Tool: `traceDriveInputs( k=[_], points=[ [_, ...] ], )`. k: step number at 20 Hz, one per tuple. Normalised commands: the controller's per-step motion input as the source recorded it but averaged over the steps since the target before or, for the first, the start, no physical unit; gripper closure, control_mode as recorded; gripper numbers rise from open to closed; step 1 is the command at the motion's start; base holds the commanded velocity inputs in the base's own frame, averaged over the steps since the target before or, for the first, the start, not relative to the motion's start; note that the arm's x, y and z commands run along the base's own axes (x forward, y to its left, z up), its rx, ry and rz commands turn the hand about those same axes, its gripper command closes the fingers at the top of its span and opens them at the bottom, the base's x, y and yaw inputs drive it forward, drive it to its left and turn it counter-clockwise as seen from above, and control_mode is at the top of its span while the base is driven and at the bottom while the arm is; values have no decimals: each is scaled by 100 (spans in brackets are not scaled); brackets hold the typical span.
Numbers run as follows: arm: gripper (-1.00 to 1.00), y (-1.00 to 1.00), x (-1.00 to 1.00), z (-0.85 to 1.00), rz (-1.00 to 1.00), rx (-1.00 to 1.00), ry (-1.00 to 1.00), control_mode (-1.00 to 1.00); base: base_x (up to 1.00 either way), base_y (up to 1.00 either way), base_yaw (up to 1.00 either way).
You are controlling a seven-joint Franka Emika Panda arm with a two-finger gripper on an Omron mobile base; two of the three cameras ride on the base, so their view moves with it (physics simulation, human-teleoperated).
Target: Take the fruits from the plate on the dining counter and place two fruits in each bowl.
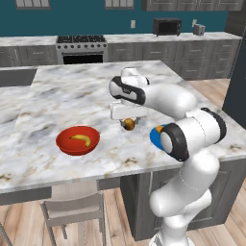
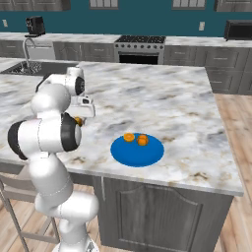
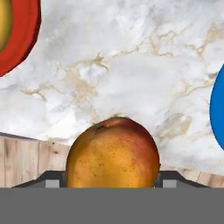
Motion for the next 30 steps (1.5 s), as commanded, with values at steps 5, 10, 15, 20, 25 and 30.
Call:
traceDriveInputs(
  k=[5, 10, 15, 20, 25, 30],
  points=[
    [100, 100, 18, -14, 0, 0, 2, -100, 0, 0, 0],
    [100, 100, 42, -38, 0, 1, -3, -100, 0, 0, 0],
    [100, 90, 59, -25, 0, 10, -13, -100, 0, 0, 0],
    [100, 68, 30, -4, 0, -1, 1, -100, 0, 0, 0],
    [100, 26, 41, -24, 1, -2, 1, -100, 0, 0, 0],
    [100, 1, 15, -46, 0, -1, 8, -100, 0, 0, 0]
  ],
)
